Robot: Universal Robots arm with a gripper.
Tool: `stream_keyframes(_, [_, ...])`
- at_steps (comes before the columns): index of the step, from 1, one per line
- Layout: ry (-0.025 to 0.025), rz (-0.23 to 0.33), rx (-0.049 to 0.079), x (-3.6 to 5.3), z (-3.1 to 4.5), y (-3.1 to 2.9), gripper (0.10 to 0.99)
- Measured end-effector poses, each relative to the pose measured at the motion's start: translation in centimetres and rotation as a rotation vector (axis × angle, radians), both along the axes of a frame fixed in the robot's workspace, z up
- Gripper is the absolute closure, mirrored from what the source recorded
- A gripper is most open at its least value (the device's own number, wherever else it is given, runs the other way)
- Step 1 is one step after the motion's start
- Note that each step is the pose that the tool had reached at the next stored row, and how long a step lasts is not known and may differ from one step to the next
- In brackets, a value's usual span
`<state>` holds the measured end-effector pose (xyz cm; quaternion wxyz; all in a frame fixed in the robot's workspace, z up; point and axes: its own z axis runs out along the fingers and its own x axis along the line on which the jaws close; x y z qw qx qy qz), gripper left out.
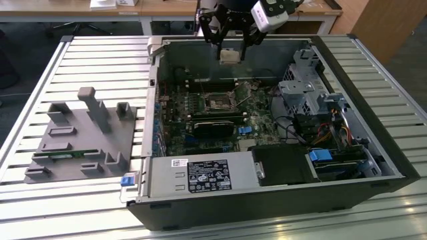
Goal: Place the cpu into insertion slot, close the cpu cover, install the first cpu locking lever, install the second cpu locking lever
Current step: 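Place the cpu into insertion slot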
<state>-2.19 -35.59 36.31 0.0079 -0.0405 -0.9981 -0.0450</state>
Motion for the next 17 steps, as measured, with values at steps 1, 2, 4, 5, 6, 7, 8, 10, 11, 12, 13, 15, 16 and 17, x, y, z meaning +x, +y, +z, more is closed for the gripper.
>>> stream_keyframes(1, [0.0000,-0.001,0.000,0.00,0.00,0.00,0.545])
stream_keyframes(2, [0.0000,-0.002,0.000,0.00,0.00,0.00,0.545])
stream_keyframes(4, [0.0000,-0.004,0.000,0.00,0.00,0.00,0.545])
stream_keyframes(5, [0.0000,-0.005,0.000,0.00,0.00,0.00,0.545])
stream_keyframes(6, [0.0000,-0.006,0.000,0.00,0.00,0.00,0.545])
stream_keyframes(7, [0.0000,-0.007,0.000,0.00,0.00,0.00,0.545])
stream_keyframes(8, [0.0000,-0.007,0.000,0.00,0.00,0.00,0.545])
stream_keyframes(10, [0.0000,-0.009,0.000,0.00,0.00,0.00,0.545])
stream_keyframes(11, [0.0000,-0.010,0.000,0.00,0.00,0.00,0.545])
stream_keyframes(12, [0.0000,-0.011,0.000,0.00,0.00,0.00,0.545])
stream_keyframes(13, [0.0000,-0.012,0.000,0.00,0.00,0.00,0.545])
stream_keyframes(15, [0.0000,-0.013,0.000,0.00,0.00,0.00,0.545])
stream_keyframes(16, [-0.0001,-0.014,0.000,0.00,0.00,0.00,0.545])
stream_keyframes(17, [0.0000,-0.015,0.000,0.00,0.00,0.00,0.545])
